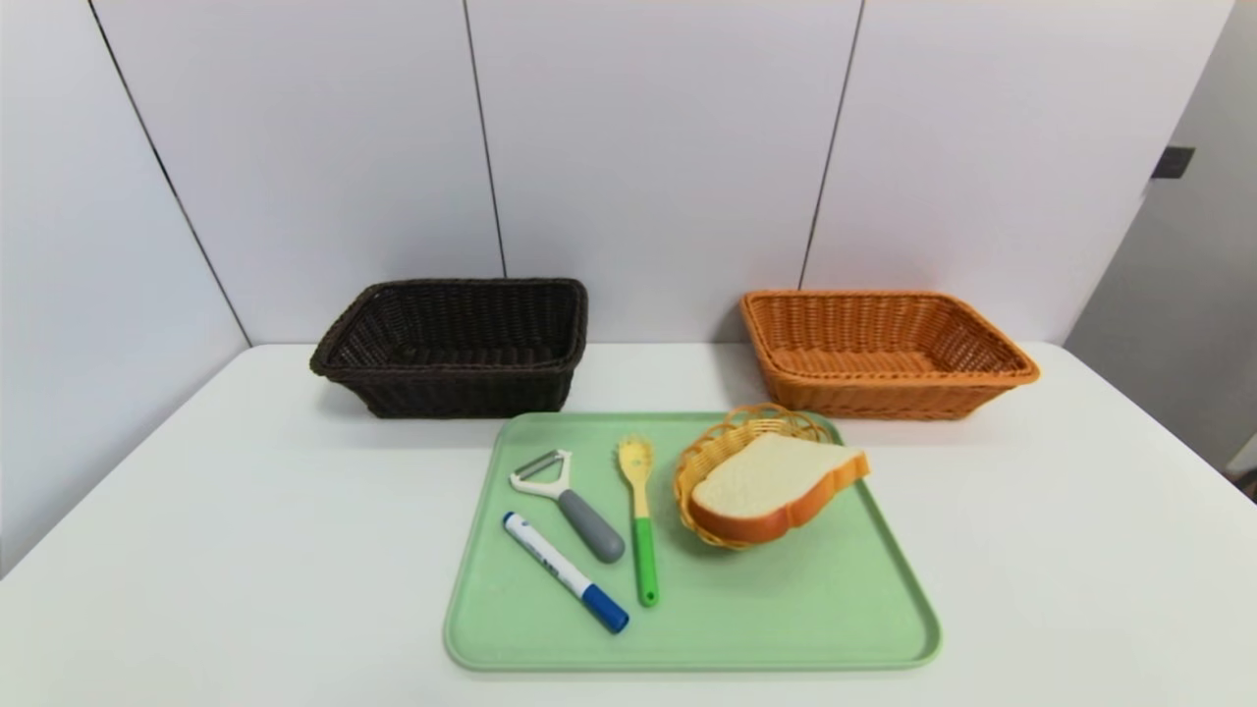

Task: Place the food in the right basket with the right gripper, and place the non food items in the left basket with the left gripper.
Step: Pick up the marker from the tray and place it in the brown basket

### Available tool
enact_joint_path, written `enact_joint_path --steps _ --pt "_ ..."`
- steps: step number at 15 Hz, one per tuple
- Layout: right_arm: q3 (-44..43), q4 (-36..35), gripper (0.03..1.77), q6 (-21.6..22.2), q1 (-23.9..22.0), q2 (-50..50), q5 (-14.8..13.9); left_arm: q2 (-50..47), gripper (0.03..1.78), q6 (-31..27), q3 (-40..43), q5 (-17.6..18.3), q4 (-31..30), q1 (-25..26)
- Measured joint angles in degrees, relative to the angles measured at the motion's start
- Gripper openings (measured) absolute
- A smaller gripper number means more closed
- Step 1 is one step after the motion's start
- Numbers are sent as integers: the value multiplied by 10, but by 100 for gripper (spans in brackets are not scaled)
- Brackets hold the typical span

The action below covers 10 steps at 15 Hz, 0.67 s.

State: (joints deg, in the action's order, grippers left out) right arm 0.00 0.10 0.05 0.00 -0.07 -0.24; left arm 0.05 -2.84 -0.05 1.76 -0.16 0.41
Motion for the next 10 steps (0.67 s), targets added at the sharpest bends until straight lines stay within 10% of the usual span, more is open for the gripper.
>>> enact_joint_path --steps 4,10 --pt "-39 13 170 7 0 0 -4 0 169 -7 -22 5 31 0" --pt "-218 219 170 13 0 39 -19 71 169 9 -185 5 214 0"
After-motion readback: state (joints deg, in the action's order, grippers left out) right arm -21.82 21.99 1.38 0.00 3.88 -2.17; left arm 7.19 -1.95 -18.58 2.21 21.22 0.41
